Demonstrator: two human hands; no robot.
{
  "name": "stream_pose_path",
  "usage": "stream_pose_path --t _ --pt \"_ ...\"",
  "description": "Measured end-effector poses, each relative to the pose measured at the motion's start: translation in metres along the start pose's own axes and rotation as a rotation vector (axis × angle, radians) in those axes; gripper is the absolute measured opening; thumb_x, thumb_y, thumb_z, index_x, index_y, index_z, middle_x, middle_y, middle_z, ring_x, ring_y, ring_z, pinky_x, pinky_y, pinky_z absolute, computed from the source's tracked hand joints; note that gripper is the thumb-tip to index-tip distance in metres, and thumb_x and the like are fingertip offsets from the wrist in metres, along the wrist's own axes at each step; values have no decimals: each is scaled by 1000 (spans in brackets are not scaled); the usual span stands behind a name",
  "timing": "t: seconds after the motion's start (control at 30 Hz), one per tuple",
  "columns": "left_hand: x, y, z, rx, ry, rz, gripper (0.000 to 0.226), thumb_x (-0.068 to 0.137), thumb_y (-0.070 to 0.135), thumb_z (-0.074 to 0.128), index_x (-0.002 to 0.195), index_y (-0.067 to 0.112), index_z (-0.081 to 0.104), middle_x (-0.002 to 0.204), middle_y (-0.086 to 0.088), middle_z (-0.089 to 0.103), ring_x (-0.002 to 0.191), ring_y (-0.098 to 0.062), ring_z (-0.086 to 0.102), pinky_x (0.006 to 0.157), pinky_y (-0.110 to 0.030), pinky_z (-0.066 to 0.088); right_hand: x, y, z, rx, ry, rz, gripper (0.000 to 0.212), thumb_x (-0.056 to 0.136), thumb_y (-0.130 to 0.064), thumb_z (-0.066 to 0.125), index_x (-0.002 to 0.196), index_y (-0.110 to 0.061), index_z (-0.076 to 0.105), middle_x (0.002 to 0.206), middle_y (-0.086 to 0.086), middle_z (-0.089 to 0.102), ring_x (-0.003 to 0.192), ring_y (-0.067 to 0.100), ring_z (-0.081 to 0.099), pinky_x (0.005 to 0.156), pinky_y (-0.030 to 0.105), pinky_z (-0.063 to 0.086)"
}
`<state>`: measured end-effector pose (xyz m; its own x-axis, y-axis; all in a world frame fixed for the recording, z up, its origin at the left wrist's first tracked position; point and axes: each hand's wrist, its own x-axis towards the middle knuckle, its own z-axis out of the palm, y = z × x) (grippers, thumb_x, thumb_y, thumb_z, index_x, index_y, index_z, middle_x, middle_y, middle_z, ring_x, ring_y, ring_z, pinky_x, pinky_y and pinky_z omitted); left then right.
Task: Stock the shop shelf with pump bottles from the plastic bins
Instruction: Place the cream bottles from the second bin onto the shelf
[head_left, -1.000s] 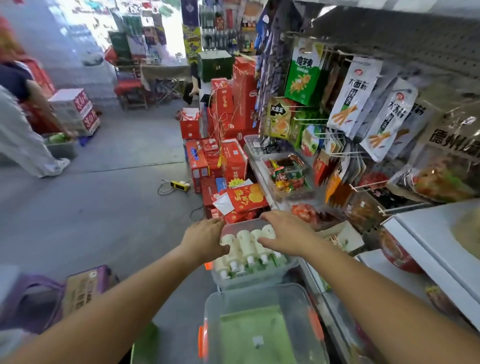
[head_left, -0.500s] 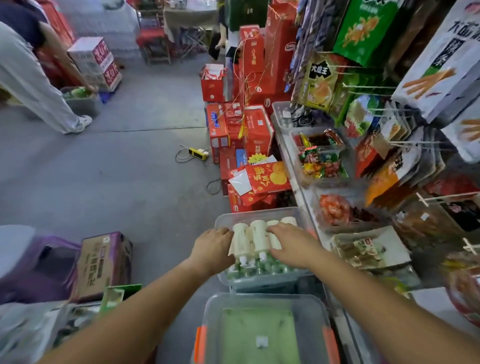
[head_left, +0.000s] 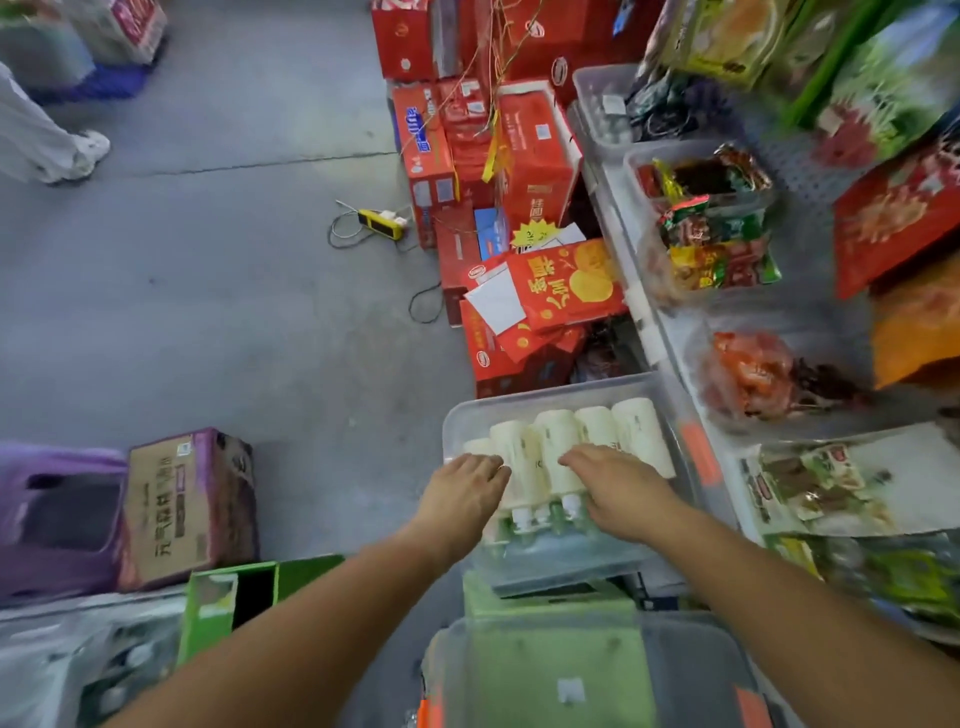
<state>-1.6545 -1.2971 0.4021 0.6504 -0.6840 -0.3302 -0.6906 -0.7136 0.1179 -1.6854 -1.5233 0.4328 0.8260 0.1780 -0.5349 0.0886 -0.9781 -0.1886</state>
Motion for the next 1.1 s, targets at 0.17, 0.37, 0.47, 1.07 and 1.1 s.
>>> stream_pose_path --t 0.17,0.37,0.47,1.07,1.1 --pt "44 -13 24 85 41 154 62 63 1 76 123 7 64 118 -10 66 106 -30 64 97 -40 51 44 15 17 -93 16 -14 63 85 -2 57 142 -21 41 144 1 43 128 24 47 100 39 47" --pt "74 -21 58 298 -27 294 69 96 9 53 156 10 18 164 -12 17 151 -31 17 123 -42 9 83 32 31 -240 23 -105 70 87 3 57 149 -25 37 160 -1 27 148 21 26 115 35 30" --pt "77 -20 72 370 -20 329 66 95 13 57 155 13 27 162 -11 24 150 -31 21 123 -44 12 95 33 40 -310 20 -190 62 90 -1 55 146 -26 43 163 0 24 152 20 17 119 35 21" --pt "106 -32 82 520 -213 357 54 86 41 68 137 41 50 148 7 44 144 -28 30 105 -72 32 138 68 75 -551 238 -450 29 70 -19 59 93 -23 77 121 5 71 117 26 65 97 50 31" --pt "105 -32 82 550 -214 375 52 88 42 66 137 42 50 147 7 46 144 -28 32 103 -70 36 140 67 74 -564 222 -450 33 74 -21 47 88 -26 77 118 3 72 114 25 67 96 49 32"
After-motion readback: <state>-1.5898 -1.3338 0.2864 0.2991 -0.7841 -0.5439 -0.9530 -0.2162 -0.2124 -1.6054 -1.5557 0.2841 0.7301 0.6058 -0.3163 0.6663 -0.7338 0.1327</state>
